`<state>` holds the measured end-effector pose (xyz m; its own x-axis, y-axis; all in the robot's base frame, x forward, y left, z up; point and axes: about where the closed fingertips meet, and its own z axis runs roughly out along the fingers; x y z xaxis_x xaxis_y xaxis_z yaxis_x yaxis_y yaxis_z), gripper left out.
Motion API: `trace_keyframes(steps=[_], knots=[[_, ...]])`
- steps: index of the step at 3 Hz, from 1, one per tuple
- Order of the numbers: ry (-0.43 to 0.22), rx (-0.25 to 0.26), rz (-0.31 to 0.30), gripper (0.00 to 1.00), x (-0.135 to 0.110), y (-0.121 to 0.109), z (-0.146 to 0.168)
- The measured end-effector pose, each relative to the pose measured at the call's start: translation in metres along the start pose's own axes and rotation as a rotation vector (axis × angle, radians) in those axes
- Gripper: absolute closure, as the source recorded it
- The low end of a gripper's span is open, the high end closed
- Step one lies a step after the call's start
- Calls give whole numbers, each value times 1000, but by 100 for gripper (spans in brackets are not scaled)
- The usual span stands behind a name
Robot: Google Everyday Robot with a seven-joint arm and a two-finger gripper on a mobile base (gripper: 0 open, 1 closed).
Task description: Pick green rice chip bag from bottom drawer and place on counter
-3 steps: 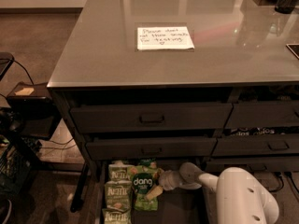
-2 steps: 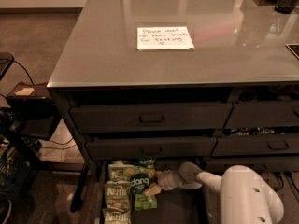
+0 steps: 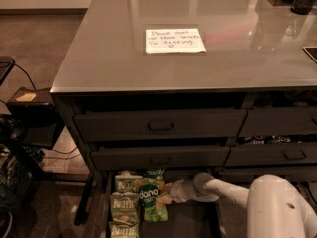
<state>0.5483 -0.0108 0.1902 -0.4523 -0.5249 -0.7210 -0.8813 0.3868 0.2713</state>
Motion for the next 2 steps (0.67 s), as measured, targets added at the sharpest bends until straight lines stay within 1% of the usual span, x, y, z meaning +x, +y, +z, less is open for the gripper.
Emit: trace_keyframes(steps=[1, 2], knots=[[-14, 11, 8, 100, -4, 8, -16], [-25, 29, 6, 100, -7, 14, -31]])
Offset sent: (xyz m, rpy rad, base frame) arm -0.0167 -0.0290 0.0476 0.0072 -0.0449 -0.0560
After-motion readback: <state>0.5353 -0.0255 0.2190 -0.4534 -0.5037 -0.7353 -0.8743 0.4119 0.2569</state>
